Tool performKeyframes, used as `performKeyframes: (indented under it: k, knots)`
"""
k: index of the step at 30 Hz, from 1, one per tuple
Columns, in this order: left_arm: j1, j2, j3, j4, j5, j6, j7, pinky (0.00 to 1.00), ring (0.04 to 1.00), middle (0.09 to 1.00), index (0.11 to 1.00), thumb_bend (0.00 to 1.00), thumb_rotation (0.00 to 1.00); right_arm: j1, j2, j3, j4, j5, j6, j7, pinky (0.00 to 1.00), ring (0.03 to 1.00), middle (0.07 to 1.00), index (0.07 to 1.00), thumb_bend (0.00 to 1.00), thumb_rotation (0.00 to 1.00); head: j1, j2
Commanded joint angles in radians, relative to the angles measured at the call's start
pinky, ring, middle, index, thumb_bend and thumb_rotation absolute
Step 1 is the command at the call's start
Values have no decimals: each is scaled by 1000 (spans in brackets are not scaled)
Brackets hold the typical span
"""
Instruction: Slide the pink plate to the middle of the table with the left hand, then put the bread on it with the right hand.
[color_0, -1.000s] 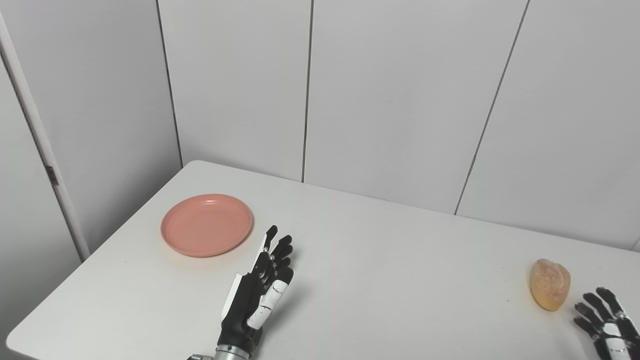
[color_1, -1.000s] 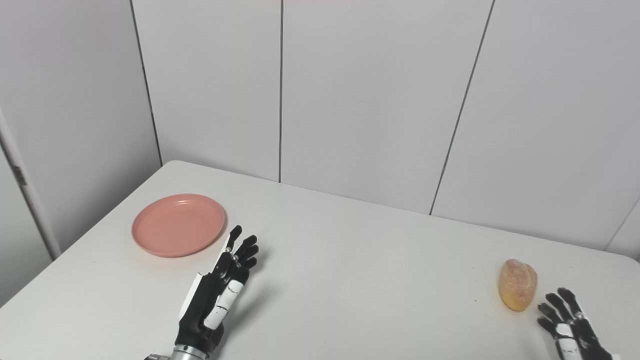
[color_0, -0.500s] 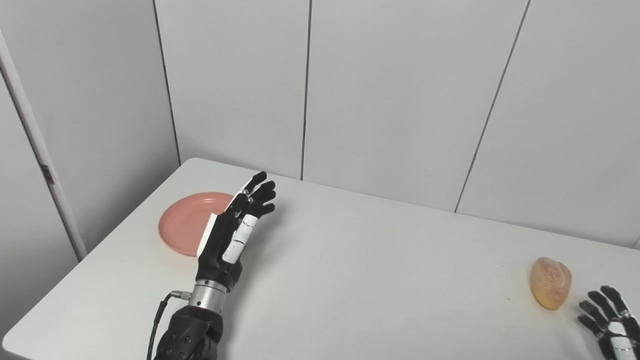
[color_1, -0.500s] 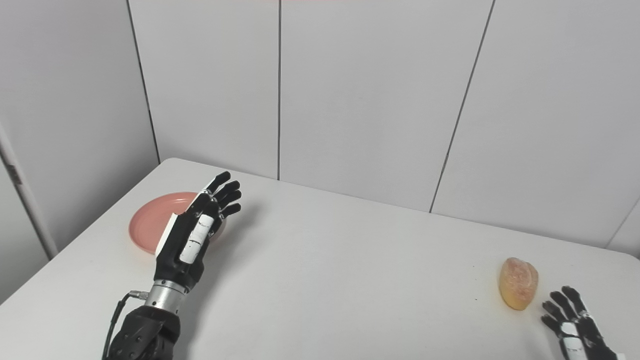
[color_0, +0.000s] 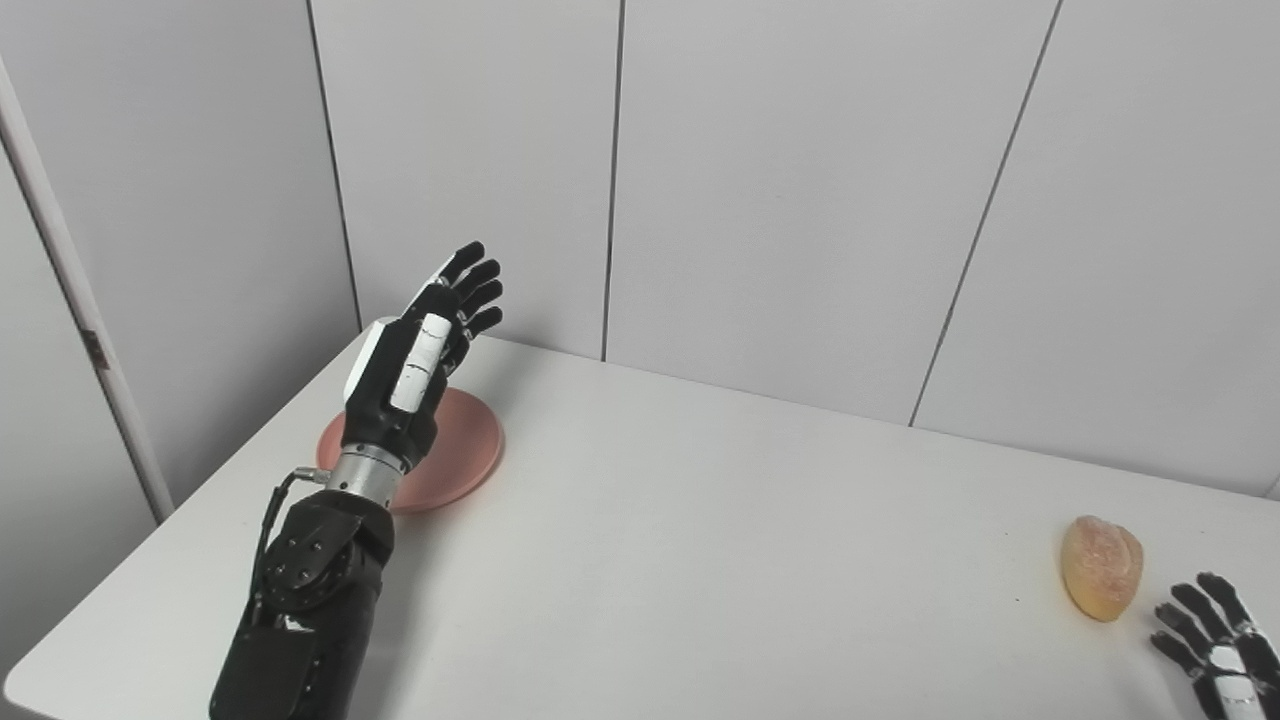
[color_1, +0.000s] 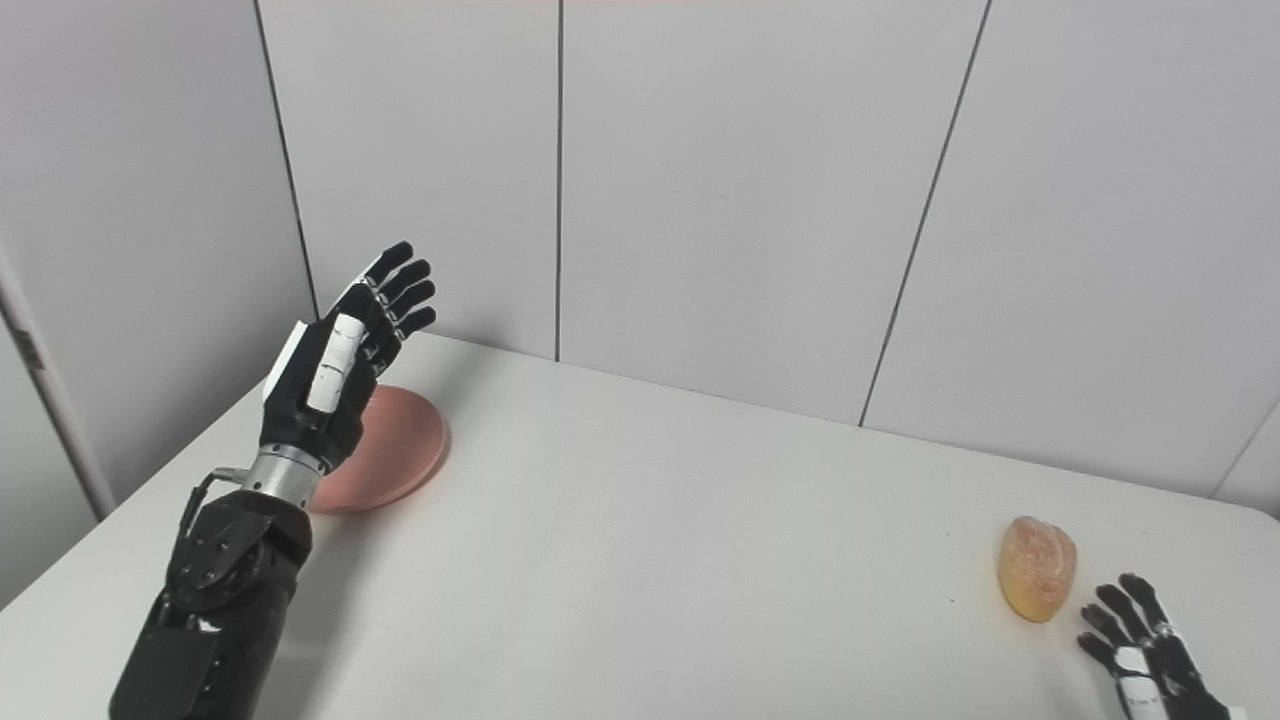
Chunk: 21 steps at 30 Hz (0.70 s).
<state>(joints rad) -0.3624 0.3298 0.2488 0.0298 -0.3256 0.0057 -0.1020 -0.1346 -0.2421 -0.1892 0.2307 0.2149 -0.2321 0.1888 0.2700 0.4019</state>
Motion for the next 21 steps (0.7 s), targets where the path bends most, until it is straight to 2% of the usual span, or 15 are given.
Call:
performKeyframes:
  k: [1, 5, 10, 14, 21]
  knots:
    - [-75, 63, 9, 35, 13, -36, -30, 818, 897, 910, 910, 878, 810, 51, 40, 16, 43, -2, -17, -7, 842, 868, 888, 909, 816, 795, -3, 4]
    - [-121, 114, 15, 139, 36, -88, -54, 859, 896, 897, 915, 896, 783, 54, 41, 19, 33, -5, -11, -13, 834, 867, 885, 909, 811, 800, -5, 6]
    - [-173, 168, 20, 259, 77, -123, -52, 886, 898, 896, 911, 915, 771, 59, 39, 17, 19, -7, -6, -16, 830, 865, 881, 908, 797, 796, -3, 15]
    - [-208, 197, 23, 370, 95, -192, -64, 847, 873, 865, 902, 915, 746, 60, 37, 15, 15, -6, -7, -13, 827, 861, 878, 909, 776, 792, -2, 19]
    - [-262, 248, 23, 578, 116, -307, -83, 788, 868, 870, 900, 932, 722, 68, 34, 16, -4, -11, 2, -15, 848, 873, 890, 917, 745, 790, -5, 25]
